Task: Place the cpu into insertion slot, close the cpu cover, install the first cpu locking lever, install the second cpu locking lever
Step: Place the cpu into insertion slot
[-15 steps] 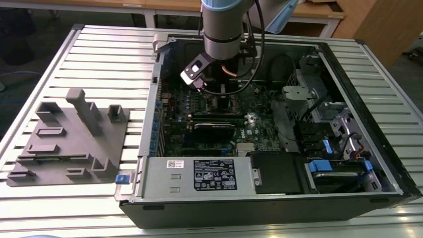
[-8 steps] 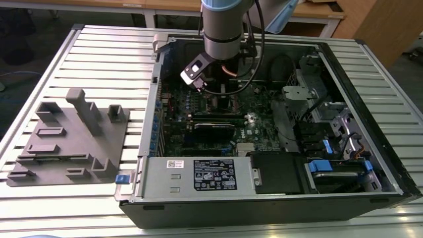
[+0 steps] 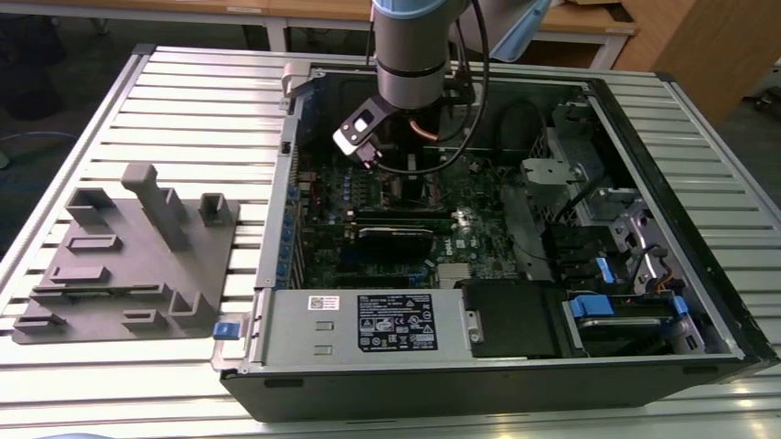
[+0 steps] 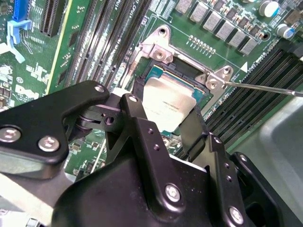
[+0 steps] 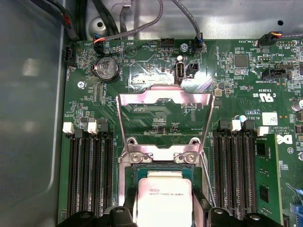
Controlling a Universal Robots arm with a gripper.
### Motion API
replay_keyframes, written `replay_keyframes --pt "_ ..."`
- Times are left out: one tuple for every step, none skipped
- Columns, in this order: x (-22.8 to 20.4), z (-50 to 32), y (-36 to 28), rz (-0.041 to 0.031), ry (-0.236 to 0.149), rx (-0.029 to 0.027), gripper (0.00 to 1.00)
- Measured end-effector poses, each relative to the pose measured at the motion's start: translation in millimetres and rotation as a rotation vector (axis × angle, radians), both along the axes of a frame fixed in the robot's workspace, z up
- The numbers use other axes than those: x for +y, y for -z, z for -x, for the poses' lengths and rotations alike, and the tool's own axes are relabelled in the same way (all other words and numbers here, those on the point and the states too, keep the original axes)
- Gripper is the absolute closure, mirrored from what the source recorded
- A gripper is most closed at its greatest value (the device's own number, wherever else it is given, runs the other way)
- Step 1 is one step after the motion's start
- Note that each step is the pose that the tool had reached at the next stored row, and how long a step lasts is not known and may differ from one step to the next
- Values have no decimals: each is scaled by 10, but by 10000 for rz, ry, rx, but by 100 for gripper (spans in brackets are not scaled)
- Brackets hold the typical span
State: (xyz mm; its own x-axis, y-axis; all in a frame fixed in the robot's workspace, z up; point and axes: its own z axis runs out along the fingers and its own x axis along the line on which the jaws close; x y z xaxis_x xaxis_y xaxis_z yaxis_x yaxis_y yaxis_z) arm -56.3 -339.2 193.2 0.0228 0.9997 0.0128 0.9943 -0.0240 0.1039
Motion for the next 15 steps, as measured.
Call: replay_keyframes --pt "0 0 -1 1 -4 0 46" --pt "0 0 0 1 -40 0 46" --pt "0 1 -1 2 -91 0 46" --pt "0 0 -1 2 -134 0 46" --pt "0 0 -1 1 -140 1 46" --pt "0 0 -1 1 -141 0 46" --pt "0 0 0 0 -141 0 46" --pt "0 0 -1 1 -142 0 46" --pt "0 0 0 1 -142 0 46" --pt "-1 0 0 1 -142 1 46" --pt "-1 0 1 1 -142 1 46" --pt "-1 1 1 2 -142 2 46" --pt "-1 1 2 2 -141 2 46" --pt "0 0 5 -1 -142 0 46" --pt "0 0 9 -1 -142 -1 46"
